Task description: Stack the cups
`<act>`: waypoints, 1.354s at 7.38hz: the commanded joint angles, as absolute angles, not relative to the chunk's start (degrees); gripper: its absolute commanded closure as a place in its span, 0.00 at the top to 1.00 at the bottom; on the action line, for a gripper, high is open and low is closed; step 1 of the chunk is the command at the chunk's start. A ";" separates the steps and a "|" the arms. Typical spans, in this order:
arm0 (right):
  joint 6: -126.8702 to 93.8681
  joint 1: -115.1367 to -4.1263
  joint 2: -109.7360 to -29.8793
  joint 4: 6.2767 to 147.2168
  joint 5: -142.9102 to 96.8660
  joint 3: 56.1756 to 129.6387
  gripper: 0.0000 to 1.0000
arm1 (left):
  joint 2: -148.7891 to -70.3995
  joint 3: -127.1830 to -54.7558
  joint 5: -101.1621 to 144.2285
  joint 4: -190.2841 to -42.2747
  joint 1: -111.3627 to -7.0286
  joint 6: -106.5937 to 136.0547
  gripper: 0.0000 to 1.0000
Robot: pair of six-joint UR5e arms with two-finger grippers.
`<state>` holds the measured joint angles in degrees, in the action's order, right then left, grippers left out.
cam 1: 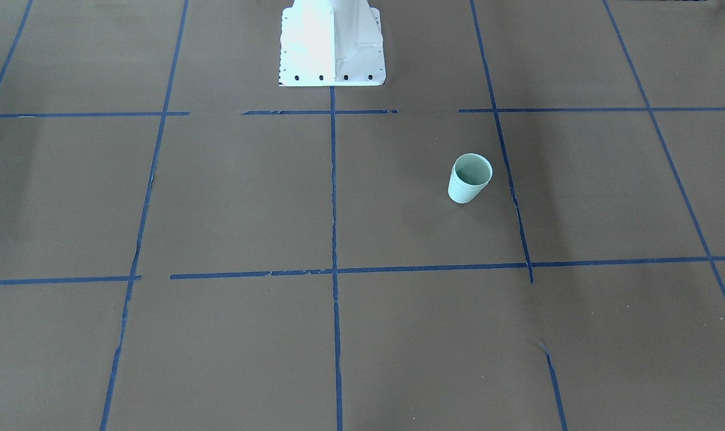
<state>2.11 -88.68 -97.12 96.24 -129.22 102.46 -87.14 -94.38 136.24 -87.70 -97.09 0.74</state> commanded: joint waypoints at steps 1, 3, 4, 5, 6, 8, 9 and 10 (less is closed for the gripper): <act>2.11 -88.68 -97.12 96.24 -129.29 102.48 1.00 | -86.40 -93.96 136.23 -88.94 -96.68 0.87 0.99; 2.11 -88.68 -97.12 96.24 -129.29 102.48 1.00 | -86.48 -94.13 136.14 -88.77 -96.68 0.97 0.99; 2.11 -88.68 -97.12 96.24 -129.20 102.48 1.00 | -86.48 -94.22 136.14 -88.86 -96.59 0.62 1.00; 2.11 -88.68 -97.12 96.24 -129.29 102.48 1.00 | -86.40 -94.31 136.23 -89.03 -96.59 0.53 1.00; 2.11 -88.59 -97.12 96.24 -129.20 102.48 1.00 | -86.31 -94.92 136.40 -88.69 -96.59 0.44 1.00; 2.11 -88.68 -97.12 96.24 -129.29 102.48 1.00 | -85.61 -94.83 136.67 -88.95 -96.50 0.44 1.00; 2.11 -88.68 -97.12 96.24 -129.29 102.48 1.00 | -85.69 -94.92 136.67 -89.03 -96.50 0.44 1.00; 2.11 -88.68 -97.12 96.24 -129.29 102.48 1.00 | -86.04 -94.92 136.58 -88.86 -96.16 0.35 1.00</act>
